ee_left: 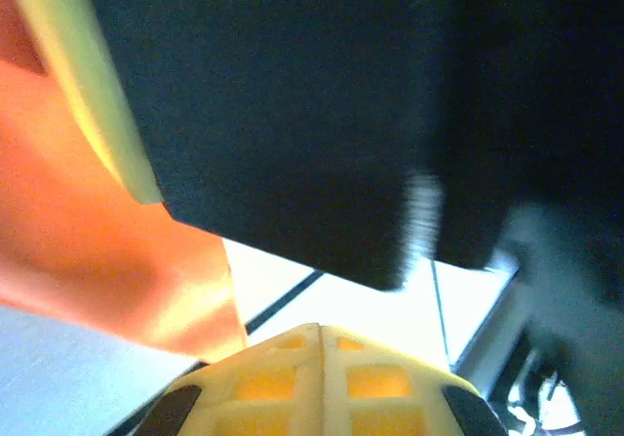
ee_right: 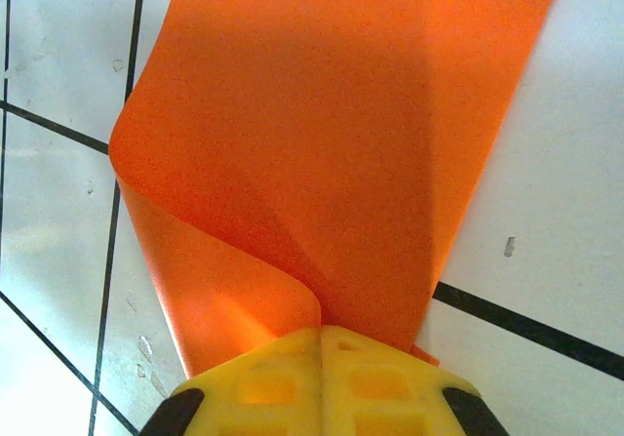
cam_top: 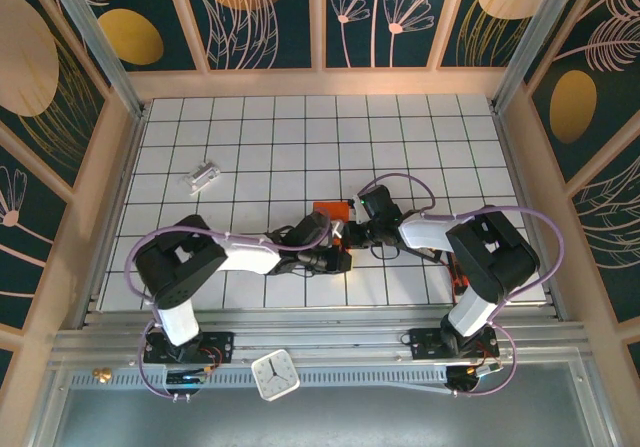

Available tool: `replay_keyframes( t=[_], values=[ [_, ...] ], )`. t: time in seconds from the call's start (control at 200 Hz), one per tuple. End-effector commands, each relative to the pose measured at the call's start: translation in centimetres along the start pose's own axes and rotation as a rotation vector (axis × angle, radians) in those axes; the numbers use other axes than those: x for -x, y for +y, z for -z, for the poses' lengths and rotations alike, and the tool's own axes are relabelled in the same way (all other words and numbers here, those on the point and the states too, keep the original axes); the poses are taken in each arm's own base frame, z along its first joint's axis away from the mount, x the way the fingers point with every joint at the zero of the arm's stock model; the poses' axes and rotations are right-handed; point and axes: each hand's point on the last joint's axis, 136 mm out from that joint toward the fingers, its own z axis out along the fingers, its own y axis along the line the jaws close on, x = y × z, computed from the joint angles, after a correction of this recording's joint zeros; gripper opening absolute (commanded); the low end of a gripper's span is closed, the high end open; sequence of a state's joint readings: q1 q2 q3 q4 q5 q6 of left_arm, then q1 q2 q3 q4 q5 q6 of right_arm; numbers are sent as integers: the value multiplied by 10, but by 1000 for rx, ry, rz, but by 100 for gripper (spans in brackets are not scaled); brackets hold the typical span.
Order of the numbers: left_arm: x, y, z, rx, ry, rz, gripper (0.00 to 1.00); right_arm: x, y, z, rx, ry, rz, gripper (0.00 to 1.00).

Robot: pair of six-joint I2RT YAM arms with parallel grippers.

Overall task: Fold a paper plane with a square sheet of paper (pick it up from the middle)
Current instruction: Third fold the triangle at the center of the table.

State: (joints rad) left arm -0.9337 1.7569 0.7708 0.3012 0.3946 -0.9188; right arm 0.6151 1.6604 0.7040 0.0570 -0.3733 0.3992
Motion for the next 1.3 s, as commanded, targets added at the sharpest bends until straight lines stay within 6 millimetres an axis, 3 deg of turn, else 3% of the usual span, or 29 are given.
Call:
replay_keyframes(
  t=[0.0, 0.1, 0.31, 0.55, 0.806, 1.291],
  values=[
    [31, -6, 36, -69, -125, 20, 0, -48, -32, -8, -121, 141, -50, 0],
    [50, 5, 52, -68, -200, 64, 0, -48, -32, -8, -122, 140, -46, 0],
    [72, 28, 51, -15, -241, 142, 0, -50, -33, -8, -122, 143, -52, 0],
    [87, 18, 44, -38, -235, 114, 0, -49, -32, -8, -121, 141, -49, 0],
    [81, 37, 23, 29, -165, 116, 0, -51, -33, -9, -119, 143, -54, 0],
    [65, 80, 15, 187, -119, 116, 0, -51, -34, -11, -121, 149, -52, 0]
  ],
)
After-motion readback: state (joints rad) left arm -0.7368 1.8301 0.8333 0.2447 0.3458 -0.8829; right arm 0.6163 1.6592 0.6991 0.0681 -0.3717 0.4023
